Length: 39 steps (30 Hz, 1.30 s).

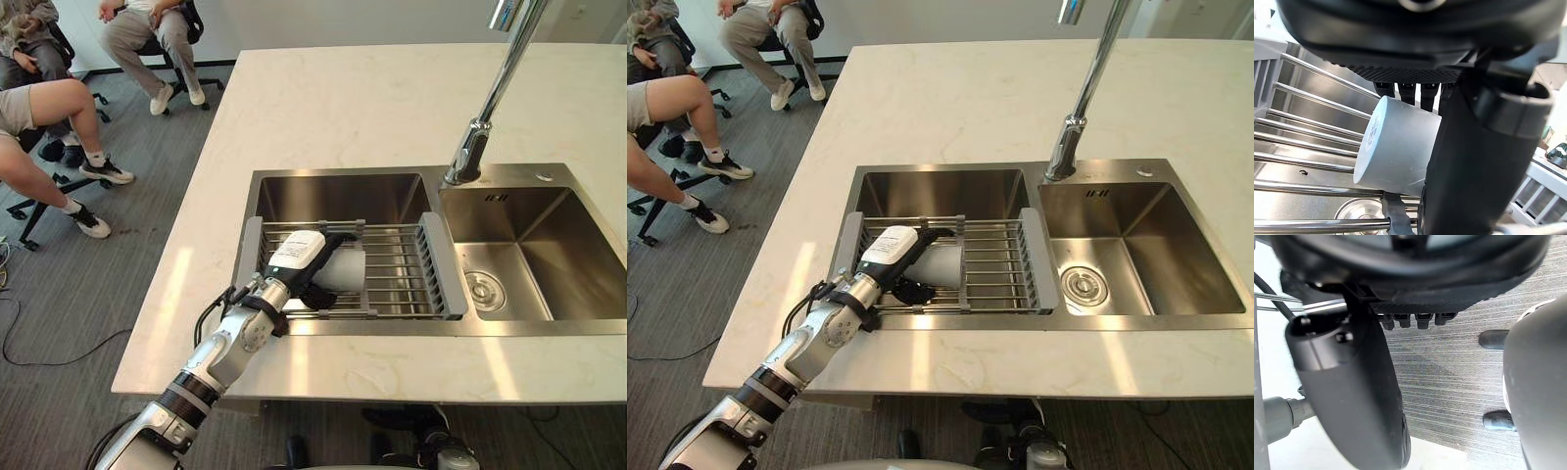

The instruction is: Walk over to the sink, pick up the cup, carry it to the dishwasher, place the cup inside the dishwasher, then close the dishwasher door

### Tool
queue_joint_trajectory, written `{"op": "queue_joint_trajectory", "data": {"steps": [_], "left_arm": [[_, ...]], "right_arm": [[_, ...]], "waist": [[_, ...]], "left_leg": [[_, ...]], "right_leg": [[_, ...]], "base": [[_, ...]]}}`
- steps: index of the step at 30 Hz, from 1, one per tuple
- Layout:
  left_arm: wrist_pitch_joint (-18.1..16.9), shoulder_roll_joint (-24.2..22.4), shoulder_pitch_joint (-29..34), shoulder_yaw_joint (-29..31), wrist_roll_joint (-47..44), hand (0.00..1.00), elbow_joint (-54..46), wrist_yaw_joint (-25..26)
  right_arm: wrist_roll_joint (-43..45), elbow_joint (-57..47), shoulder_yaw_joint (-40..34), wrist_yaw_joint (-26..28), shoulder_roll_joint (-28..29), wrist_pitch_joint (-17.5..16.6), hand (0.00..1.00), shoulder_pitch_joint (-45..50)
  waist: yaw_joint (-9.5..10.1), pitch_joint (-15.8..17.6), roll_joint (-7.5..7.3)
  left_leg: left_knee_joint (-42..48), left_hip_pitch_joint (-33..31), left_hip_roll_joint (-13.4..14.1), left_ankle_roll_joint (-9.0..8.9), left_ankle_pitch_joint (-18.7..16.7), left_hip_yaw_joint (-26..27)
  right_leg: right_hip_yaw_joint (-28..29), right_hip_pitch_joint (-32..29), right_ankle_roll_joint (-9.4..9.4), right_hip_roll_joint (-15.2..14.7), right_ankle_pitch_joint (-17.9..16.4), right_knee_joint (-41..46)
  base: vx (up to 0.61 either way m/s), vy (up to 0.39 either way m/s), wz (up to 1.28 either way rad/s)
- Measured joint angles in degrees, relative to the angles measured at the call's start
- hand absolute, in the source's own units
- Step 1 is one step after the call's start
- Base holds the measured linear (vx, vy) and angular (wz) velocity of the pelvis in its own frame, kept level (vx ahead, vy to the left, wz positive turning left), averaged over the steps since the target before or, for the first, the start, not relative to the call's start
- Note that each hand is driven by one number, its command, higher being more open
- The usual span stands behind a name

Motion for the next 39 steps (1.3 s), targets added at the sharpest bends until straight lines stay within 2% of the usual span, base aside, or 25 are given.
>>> {"op": "queue_joint_trajectory", "data": {"steps": [12, 20, 23, 27, 32, 39], "left_arm": [[-0.73, 0.84, -1.53, 0.09, -2.76, 0.00, 1.07, 0.26], [0.18, 0.71, 0.84, 1.06, -5.51, 0.00, -1.64, 0.43], [0.35, 0.63, 3.32, 2.58, -7.96, 0.00, -5.44, 0.58], [0.19, -0.59, 6.36, 2.86, -10.25, 0.00, -13.12, 1.82], [-0.95, -5.22, 8.28, 6.45, -13.43, 0.00, -22.63, 5.75], [-2.50, -8.71, 11.80, 9.16, -19.17, 0.00, -30.06, 8.68]], "right_arm": [[0.00, -0.02, 0.07, -0.02, -0.03, -0.01, 1.00, -0.65], [0.00, -0.05, 0.10, -0.06, -0.03, -0.01, 1.00, -0.64], [-0.01, -0.10, 0.12, -0.15, -0.05, -0.01, 1.00, -0.52], [-0.01, -0.10, 0.14, -0.39, -0.11, 0.00, 1.00, 0.11], [-0.01, -0.14, 0.38, -0.67, -0.12, 0.00, 1.00, 0.41], [-0.01, -0.14, 1.11, -1.54, -0.41, 0.00, 1.00, 0.61]], "waist": [[-0.79, 1.02, 0.07], [-0.65, 1.02, 0.07], [-0.31, 1.03, 0.08], [1.33, 1.01, 0.11], [2.29, 0.82, 0.41], [3.18, 0.14, 1.36]], "left_leg": [[-0.26, 0.37, -0.23, 0.00, 0.00, 0.40], [-0.22, 0.60, -0.24, 0.01, 0.00, 0.31], [-0.10, 0.68, -0.24, 0.02, 0.01, 0.12], [0.41, 0.82, -0.23, 0.03, -0.03, -0.15], [0.78, 1.25, -0.10, -0.20, -0.35, -0.14], [1.17, 1.56, -0.19, -0.12, -0.29, -0.90]], "right_leg": [[0.36, 0.04, 0.18, -0.24, 0.06, 0.00], [0.36, 0.40, 0.19, -0.24, 0.06, 0.07], [0.22, 0.65, 0.19, -0.24, 0.06, 0.27], [0.00, 1.14, 0.21, -0.36, 0.00, 0.26], [0.03, 1.83, 0.22, -0.39, 0.01, 0.29], [-0.63, 2.70, 0.51, -0.39, -0.19, 0.32]], "base": [[0.00, 0.000, -0.01], [0.00, 0.000, 0.00], [0.00, 0.000, 0.02], [-0.01, -0.001, 0.04], [-0.05, -0.003, 0.00], [0.00, -0.007, 0.05]]}}
